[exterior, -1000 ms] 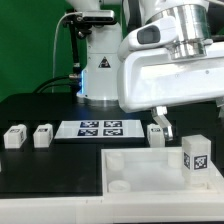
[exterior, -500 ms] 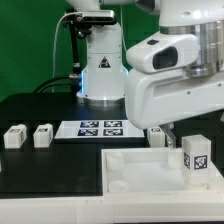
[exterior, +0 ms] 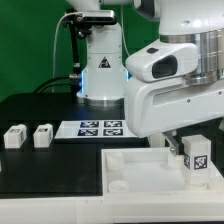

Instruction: Assemble one leg

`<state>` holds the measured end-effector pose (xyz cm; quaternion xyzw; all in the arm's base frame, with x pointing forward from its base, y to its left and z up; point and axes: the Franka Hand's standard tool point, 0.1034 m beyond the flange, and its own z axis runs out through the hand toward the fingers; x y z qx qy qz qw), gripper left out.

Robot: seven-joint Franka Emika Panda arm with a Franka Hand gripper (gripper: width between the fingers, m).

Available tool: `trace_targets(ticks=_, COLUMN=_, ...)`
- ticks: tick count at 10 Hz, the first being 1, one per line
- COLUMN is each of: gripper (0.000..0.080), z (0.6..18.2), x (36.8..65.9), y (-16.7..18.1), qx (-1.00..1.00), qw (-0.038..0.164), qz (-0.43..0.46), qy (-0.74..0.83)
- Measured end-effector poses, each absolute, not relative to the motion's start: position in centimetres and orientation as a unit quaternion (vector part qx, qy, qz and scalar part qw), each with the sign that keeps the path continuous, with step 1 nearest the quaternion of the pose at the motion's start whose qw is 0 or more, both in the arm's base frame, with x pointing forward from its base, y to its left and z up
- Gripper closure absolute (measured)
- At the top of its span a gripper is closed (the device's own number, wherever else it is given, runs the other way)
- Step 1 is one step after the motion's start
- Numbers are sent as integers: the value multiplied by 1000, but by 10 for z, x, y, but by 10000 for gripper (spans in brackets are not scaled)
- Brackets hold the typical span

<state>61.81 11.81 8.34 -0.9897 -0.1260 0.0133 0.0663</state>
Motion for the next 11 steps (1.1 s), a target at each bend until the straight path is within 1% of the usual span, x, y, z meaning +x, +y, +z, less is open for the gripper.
trace_targets(ticks=1, gripper=407, z=83, x=618, y=118, qx=-990, qw=66, qz=13, qy=-126)
trace_targets(ticks=2, gripper=494, z=84, x=619, y=117, qx=-990, qw=66, qz=13, qy=-125)
trace_targets(ticks=5, gripper=495, z=84, x=620, y=116, qx=-993, qw=65, qz=13, qy=-97)
trace_targets(ticks=7, gripper=495, z=83, x=622, y=114, qx=-995, qw=80, qz=19, qy=58)
trace_targets(ticks=8, gripper=495, z=83, x=625, y=113, qx=-978, qw=90, qz=24, qy=188)
trace_targets(ticks=10, gripper=495, z=83, x=624, y=114, qx=-931, qw=101, qz=44, qy=349)
trace_targets(ticks=11, gripper=495, z=83, x=623, y=115, qx=-912, qw=101, qz=50, qy=393)
